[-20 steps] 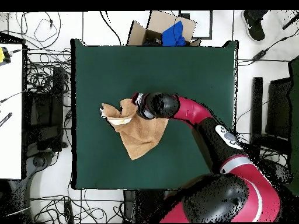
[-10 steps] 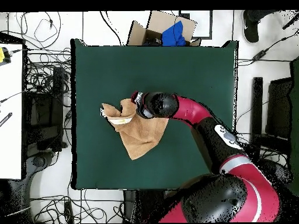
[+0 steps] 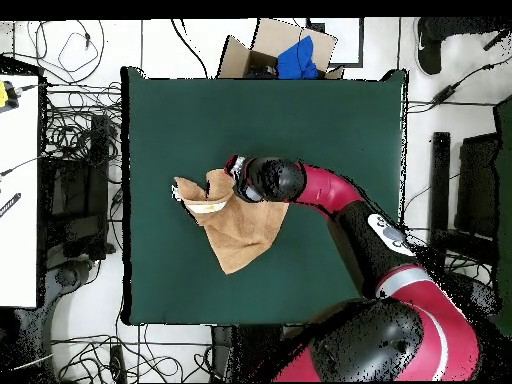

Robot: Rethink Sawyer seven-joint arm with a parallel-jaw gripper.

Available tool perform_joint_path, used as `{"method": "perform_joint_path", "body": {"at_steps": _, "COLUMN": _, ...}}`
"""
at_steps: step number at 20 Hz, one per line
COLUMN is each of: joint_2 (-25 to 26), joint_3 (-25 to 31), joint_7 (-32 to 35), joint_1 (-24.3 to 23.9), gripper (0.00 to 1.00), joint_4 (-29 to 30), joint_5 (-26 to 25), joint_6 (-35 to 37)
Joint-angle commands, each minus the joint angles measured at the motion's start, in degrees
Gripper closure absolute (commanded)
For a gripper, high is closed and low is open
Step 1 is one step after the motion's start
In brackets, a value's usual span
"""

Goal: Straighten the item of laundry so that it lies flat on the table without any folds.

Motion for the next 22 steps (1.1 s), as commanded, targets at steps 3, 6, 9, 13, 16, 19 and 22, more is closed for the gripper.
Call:
{"method": "perform_joint_path", "body": {"at_steps": 3, "joint_2": 3.1, "joint_3": 1.0, "joint_7": 4.7, "joint_1": 0.5, "gripper": 0.00, "joint_4": 1.8, "joint_5": 2.0, "joint_6": -2.4}}
{"method": "perform_joint_path", "body": {"at_steps": 6, "joint_2": 3.3, "joint_3": 0.9, "joint_7": 5.1, "joint_1": 1.0, "gripper": 0.00, "joint_4": 1.9, "joint_5": 1.9, "joint_6": -2.8}}
{"method": "perform_joint_path", "body": {"at_steps": 9, "joint_2": 3.5, "joint_3": 0.8, "joint_7": 5.8, "joint_1": 1.9, "gripper": 0.00, "joint_4": 2.1, "joint_5": 1.7, "joint_6": -3.6}}
{"method": "perform_joint_path", "body": {"at_steps": 13, "joint_2": 3.9, "joint_3": 0.1, "joint_7": 6.7, "joint_1": 3.2, "gripper": 0.00, "joint_4": 1.8, "joint_5": 1.4, "joint_6": -4.6}}
{"method": "perform_joint_path", "body": {"at_steps": 16, "joint_2": 4.1, "joint_3": -0.4, "joint_7": 7.2, "joint_1": 4.0, "gripper": 0.00, "joint_4": 1.3, "joint_5": 1.4, "joint_6": -5.0}}
{"method": "perform_joint_path", "body": {"at_steps": 19, "joint_2": 4.0, "joint_3": -0.1, "joint_7": 7.3, "joint_1": 4.0, "gripper": 0.00, "joint_4": 1.8, "joint_5": 1.7, "joint_6": -5.2}}
{"method": "perform_joint_path", "body": {"at_steps": 22, "joint_2": 4.0, "joint_3": 0.4, "joint_7": 7.5, "joint_1": 4.1, "gripper": 0.00, "joint_4": 2.1, "joint_5": 2.3, "joint_6": -5.6}}
